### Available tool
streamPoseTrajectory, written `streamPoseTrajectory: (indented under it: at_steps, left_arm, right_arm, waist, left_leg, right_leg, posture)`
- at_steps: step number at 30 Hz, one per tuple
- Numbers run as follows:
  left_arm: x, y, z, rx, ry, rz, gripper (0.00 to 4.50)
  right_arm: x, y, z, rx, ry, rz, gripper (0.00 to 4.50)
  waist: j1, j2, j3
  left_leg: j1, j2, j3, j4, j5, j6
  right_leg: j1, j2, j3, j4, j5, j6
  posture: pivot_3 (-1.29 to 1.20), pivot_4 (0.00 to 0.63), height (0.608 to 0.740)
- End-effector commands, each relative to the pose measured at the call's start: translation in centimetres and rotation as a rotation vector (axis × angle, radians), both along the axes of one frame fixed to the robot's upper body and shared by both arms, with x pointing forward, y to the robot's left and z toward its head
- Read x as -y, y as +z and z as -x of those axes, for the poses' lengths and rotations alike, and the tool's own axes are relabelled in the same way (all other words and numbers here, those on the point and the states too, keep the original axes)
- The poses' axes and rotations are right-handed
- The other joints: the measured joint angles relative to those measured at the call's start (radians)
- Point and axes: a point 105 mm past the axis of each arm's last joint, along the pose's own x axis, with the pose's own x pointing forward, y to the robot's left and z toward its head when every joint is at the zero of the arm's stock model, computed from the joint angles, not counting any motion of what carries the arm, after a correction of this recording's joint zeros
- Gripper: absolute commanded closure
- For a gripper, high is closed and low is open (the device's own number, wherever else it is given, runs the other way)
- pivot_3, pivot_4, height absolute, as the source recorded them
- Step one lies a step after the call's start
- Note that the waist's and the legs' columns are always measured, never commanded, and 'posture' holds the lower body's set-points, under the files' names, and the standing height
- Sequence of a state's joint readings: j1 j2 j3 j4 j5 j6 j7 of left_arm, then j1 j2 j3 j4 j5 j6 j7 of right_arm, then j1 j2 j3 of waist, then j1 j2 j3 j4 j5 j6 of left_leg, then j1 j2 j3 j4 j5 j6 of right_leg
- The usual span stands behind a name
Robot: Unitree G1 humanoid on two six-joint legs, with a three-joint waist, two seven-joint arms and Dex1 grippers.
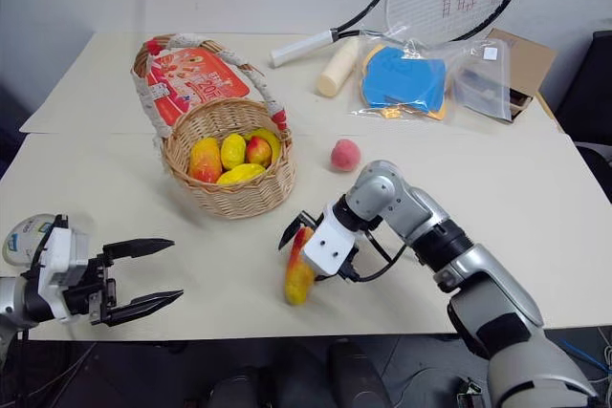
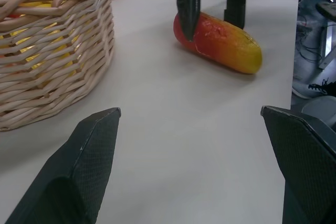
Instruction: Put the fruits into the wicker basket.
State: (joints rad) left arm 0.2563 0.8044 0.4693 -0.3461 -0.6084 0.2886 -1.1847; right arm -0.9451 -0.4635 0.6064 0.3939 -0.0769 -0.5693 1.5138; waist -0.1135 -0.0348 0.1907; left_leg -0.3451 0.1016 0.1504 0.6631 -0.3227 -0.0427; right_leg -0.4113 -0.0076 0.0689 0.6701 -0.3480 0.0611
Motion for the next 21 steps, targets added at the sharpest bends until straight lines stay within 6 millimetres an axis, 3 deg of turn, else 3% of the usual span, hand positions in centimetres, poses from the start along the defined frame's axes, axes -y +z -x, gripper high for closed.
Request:
streamPoseTrajectory:
  at_steps: [1, 6, 8, 10, 12, 14, 21]
  left_arm:
    - [0.4, 0.5, 0.7, 0.018, -0.033, 0.001, 0.00]
    - [0.4, 0.4, 1.0, 0.012, -0.017, 0.006, 0.00]
    - [0.3, 0.2, 1.5, -0.025, -0.016, 0.015, 0.00]
    - [0.3, 0.4, 1.9, -0.051, -0.006, 0.042, 0.00]
    - [0.4, 1.9, 1.6, -0.008, 0.048, 0.123, 0.00]
    - [0.4, 3.4, 1.2, 0.043, 0.096, 0.199, 0.00]
    - [0.8, 5.9, 1.1, 0.162, 0.250, 0.382, 0.00]
  right_arm:
    - [0.4, -0.7, 0.4, -0.036, 0.027, 0.053, 0.61]
    - [1.0, -0.7, 0.5, -0.096, 0.002, 0.032, 2.12]
    - [1.8, 0.3, 0.5, -0.240, -0.115, -0.034, 2.71]
    - [2.4, 2.3, 0.6, -0.445, -0.247, -0.150, 2.85]
    - [3.2, 5.1, 1.6, -0.665, -0.333, -0.249, 2.85]
    - [2.8, 7.2, 2.5, -0.775, -0.362, -0.309, 2.85]
    - [-3.7, 13.1, 0.9, -0.977, -0.619, -0.564, 2.85]
  waist:
    - [0.000, 0.000, 0.000]
    - [0.000, 0.000, 0.000]
    - [0.000, 0.000, 0.000]
    - [0.002, 0.000, 0.000]
    - [0.005, 0.000, 0.000]
    - [0.007, 0.000, 0.000]
    - [-0.027, 0.000, 0.000]
  left_leg:
    - [0.000, 0.000, 0.000, 0.000, 0.000, 0.000]
    - [0.000, 0.000, 0.000, 0.000, 0.000, 0.000]
    - [0.000, 0.000, 0.000, 0.000, 0.000, 0.000]
    - [-0.001, 0.000, -0.001, 0.000, 0.000, 0.000]
    - [-0.003, 0.000, -0.002, 0.000, 0.000, 0.001]
    - [-0.008, 0.000, -0.005, 0.003, -0.001, 0.001]
    - [-0.007, 0.000, -0.009, 0.001, 0.000, 0.000]
  right_leg:
    - [0.000, 0.000, 0.000, 0.000, 0.000, 0.000]
    - [0.000, 0.000, 0.000, 0.000, 0.000, 0.000]
    - [0.000, 0.000, 0.000, 0.000, 0.000, 0.000]
    - [0.000, -0.001, 0.000, 0.000, 0.000, 0.000]
    - [-0.001, -0.001, 0.000, -0.001, 0.000, 0.000]
    - [-0.004, -0.003, -0.003, 0.000, 0.000, 0.000]
    - [-0.004, -0.001, -0.006, 0.003, 0.000, 0.000]
  posture:
    - [0.00, 0.150, 0.740]
    - [0.00, 0.150, 0.740]
    - [0.00, 0.150, 0.740]
    - [0.00, 0.150, 0.740]
    - [0.00, 0.150, 0.740]
    - [0.00, 0.150, 0.740]
    - [0.00, 0.150, 0.740]
